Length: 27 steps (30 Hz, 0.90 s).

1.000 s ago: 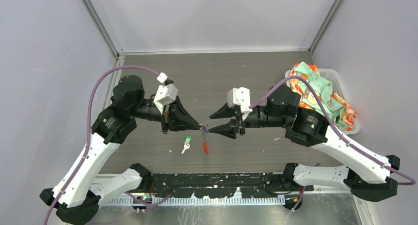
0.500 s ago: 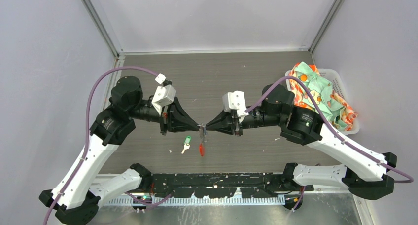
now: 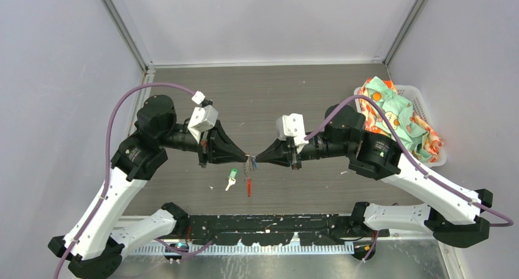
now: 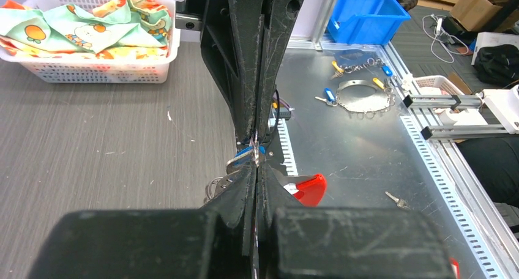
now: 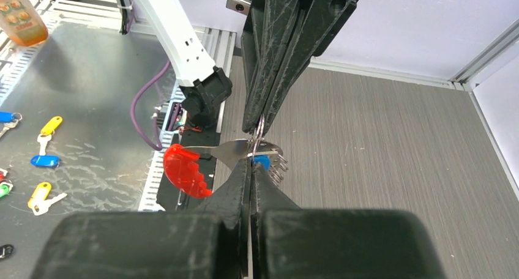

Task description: Put the keys on the keyring

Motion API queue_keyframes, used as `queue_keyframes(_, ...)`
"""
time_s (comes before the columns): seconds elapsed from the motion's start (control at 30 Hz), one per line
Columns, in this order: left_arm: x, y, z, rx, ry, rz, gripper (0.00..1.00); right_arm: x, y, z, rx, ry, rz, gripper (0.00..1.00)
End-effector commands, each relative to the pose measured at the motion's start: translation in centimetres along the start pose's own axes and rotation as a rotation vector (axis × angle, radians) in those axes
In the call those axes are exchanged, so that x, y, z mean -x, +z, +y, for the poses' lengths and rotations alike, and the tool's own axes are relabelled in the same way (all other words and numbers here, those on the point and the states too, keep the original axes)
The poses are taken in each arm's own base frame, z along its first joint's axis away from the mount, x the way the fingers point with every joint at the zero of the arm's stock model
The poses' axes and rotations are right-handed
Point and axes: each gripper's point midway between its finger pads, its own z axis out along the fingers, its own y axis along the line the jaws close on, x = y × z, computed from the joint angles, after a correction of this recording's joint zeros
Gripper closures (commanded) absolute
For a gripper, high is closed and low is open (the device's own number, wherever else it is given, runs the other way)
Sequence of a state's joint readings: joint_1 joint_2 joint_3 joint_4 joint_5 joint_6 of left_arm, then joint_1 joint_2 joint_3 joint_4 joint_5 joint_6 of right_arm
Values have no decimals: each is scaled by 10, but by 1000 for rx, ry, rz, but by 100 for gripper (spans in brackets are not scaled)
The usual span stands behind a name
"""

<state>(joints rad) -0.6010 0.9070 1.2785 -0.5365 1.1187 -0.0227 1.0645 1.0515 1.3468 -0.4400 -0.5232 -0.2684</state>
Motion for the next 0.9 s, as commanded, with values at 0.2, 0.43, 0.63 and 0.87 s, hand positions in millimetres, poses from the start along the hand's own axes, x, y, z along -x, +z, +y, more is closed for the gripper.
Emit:
queue_keyframes(0.2, 17, -2, -4, 4, 60, -41, 100, 8, -6, 4, 15, -22, -10, 99)
queue_keyframes(0.43, 18, -1, -4, 3, 61, -45, 100, 0, 1, 6, 47, 9, 9, 99)
queue_keyframes(0.63, 20, -1, -5, 1, 64, -48, 100, -2, 5, 8, 62, 20, 19, 99)
queue_keyframes(0.87, 20, -2, -6, 4, 66, -49, 100, -3, -1, 2, 27, 9, 55, 87)
